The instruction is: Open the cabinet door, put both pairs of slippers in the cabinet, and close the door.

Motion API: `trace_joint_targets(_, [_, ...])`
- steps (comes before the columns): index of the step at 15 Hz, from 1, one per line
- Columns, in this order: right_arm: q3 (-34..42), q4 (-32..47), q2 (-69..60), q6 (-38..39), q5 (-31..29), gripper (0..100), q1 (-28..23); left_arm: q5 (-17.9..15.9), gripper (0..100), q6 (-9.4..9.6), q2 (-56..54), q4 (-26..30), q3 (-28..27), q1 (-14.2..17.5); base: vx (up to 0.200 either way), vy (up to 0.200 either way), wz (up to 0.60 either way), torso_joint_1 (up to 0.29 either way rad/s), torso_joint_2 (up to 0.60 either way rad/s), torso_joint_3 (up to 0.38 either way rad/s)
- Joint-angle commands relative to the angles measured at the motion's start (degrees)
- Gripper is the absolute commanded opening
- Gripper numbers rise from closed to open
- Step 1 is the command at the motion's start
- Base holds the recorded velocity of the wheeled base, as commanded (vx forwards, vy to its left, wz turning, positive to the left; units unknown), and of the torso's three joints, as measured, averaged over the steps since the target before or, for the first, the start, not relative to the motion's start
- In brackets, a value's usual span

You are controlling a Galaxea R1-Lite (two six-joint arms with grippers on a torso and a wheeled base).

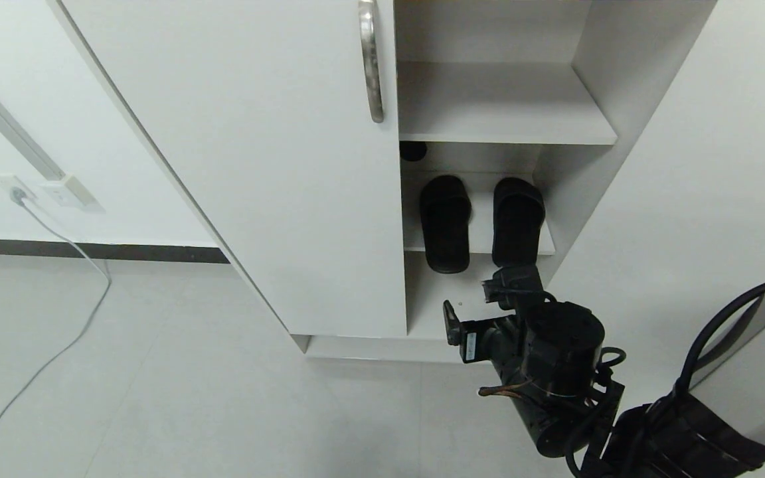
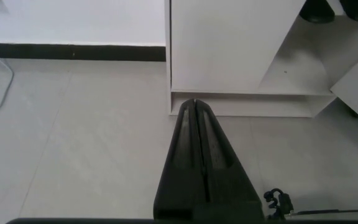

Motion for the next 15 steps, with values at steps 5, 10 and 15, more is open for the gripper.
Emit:
trace_joint_targets(5, [-0.01,0.00,0.02,0.02,0.00,100,-0.01,-0.08,0,-0.02,0.07,-0.01,0.01,0.01,0.000,0.000,0.00,0.000,0.00,0.000])
trace_joint_targets(10, [-0.01,0.00,0.11,0.02,-0.18,100,-0.01,-0.08,0,-0.02,0.07,-0.01,0.01,0.01,0.000,0.000,0.00,0.000,0.00,0.000])
trace_joint_targets(15, [-0.01,0.00,0.37,-0.24,-0.97,100,0.08,-0.08,0,-0.02,0.07,-0.01,0.01,0.01,0.000,0.000,0.00,0.003,0.00,0.129])
